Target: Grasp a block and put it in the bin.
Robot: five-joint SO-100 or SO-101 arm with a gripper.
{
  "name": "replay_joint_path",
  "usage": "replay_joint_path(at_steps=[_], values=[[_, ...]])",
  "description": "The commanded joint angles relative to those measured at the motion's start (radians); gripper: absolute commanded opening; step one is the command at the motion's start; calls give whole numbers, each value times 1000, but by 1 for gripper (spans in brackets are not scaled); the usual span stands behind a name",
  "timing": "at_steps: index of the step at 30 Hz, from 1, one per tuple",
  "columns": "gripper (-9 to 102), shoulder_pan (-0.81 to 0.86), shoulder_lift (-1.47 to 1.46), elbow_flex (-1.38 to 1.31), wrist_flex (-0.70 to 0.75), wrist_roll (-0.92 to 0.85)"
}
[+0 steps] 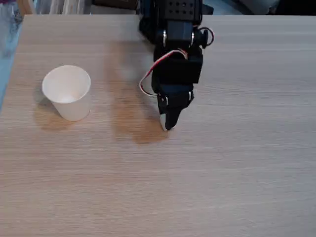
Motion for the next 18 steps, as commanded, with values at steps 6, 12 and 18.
replay_joint_path(at_steps=[6,12,18], values=[[3,63,178,-57,29,-26],[3,129,311,-57,44,-78],[3,233,413,-54,28,-124]])
